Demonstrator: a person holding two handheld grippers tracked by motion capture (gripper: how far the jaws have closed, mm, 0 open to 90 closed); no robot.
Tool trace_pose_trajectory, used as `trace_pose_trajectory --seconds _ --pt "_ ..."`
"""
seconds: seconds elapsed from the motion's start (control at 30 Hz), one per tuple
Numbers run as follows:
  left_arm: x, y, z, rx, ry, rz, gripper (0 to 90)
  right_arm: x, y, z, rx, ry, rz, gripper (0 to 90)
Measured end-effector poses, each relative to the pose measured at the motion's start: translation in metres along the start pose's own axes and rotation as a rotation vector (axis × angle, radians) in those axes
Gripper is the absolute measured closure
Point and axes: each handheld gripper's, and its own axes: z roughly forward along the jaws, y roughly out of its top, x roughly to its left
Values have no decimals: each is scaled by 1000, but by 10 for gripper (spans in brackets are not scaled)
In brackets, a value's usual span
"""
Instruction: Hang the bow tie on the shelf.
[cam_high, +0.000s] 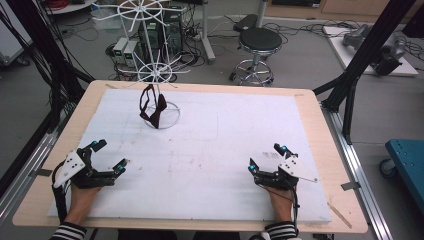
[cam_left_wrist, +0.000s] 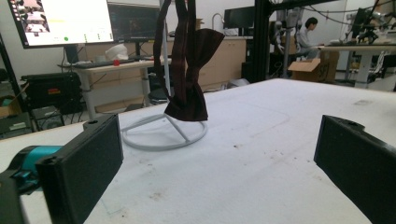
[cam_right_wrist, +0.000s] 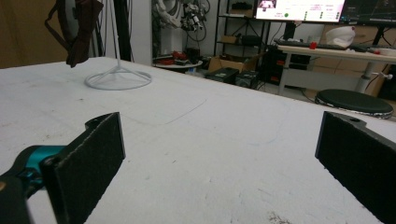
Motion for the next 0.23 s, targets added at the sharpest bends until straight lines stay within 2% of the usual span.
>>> trace_pose_trajectory --seconds 0.23 --pt "0 -1 1 -1 8 -11 17 0 0 0 1 -4 -1 7"
